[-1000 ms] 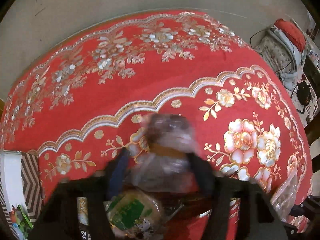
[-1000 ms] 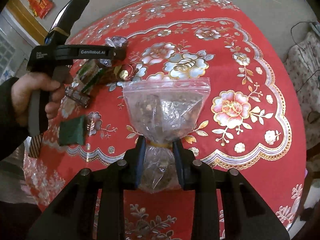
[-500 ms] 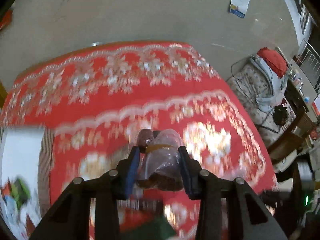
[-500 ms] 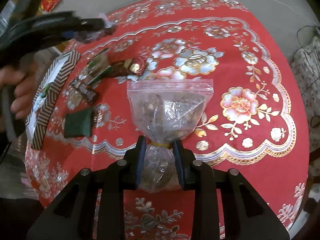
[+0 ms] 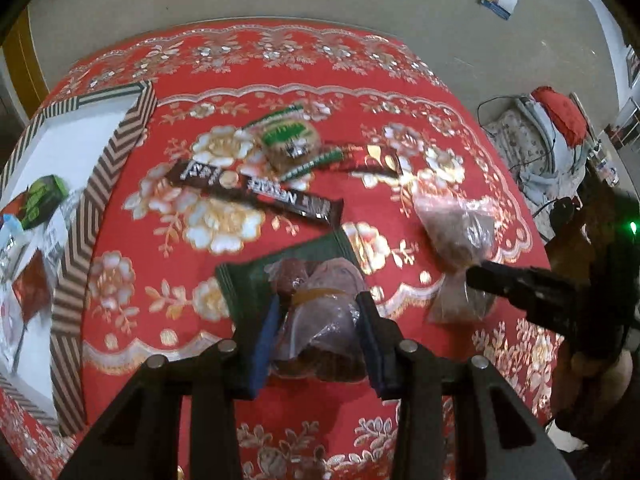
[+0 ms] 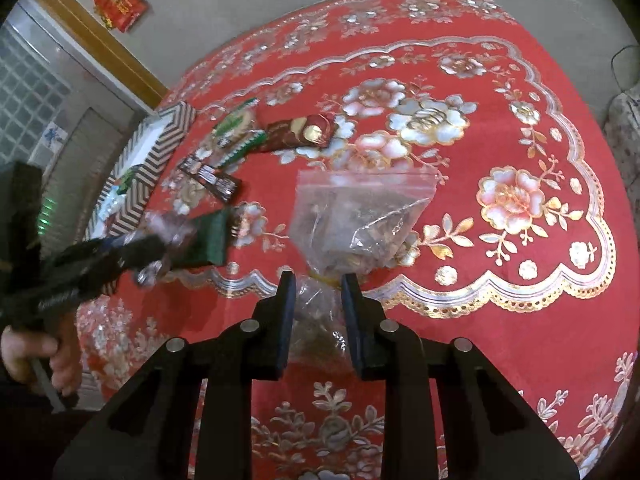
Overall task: Organize snacks
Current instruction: 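Lift both clear bags and carry them toward the white tray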
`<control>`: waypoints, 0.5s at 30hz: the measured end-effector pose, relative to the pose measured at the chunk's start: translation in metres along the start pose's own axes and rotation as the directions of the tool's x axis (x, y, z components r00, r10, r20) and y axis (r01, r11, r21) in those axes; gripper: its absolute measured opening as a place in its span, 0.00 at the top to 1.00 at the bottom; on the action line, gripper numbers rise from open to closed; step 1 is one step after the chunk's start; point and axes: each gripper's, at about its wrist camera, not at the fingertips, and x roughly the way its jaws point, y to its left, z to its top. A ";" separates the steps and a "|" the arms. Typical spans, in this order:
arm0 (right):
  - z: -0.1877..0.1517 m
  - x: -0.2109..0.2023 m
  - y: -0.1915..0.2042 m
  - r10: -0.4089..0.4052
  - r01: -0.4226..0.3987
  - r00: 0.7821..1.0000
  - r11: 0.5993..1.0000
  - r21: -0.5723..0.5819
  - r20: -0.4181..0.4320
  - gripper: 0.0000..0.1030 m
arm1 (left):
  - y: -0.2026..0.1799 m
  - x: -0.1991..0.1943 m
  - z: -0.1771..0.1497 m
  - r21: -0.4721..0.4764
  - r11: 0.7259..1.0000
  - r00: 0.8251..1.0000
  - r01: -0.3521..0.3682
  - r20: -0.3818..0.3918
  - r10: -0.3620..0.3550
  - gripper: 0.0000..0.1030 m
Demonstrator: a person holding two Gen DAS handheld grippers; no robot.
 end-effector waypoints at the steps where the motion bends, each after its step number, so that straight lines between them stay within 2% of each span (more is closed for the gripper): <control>1: -0.001 0.001 -0.001 0.001 -0.001 1.000 1.000 0.004 -0.005 0.78 | -0.001 0.000 -0.002 0.002 1.000 1.000 0.002 0.000 -0.002 0.60; 6: -0.001 0.008 0.001 -0.052 0.052 0.999 0.998 -0.020 0.008 0.76 | 0.003 0.000 -0.008 -0.015 1.000 1.000 0.020 0.014 -0.019 0.60; 11: 0.001 0.015 0.019 -0.147 0.152 0.988 0.983 -0.102 0.054 0.61 | 0.007 -0.006 -0.013 -0.003 1.000 0.999 0.008 0.047 -0.007 0.60; 12: 0.002 0.018 0.022 -0.175 0.182 0.982 0.977 -0.114 0.066 0.54 | 0.010 -0.008 -0.014 -0.005 1.000 0.999 0.002 0.053 -0.002 0.60; 13: 0.002 0.019 0.022 -0.198 0.205 0.978 0.972 -0.116 0.072 0.39 | 0.013 -0.011 -0.015 -0.011 1.000 0.998 -0.004 0.063 0.004 0.60; 15: 0.003 0.021 0.021 -0.258 0.266 0.962 0.958 -0.104 0.085 0.24 | 0.020 -0.016 -0.017 -0.015 1.000 0.996 -0.018 0.082 0.019 0.60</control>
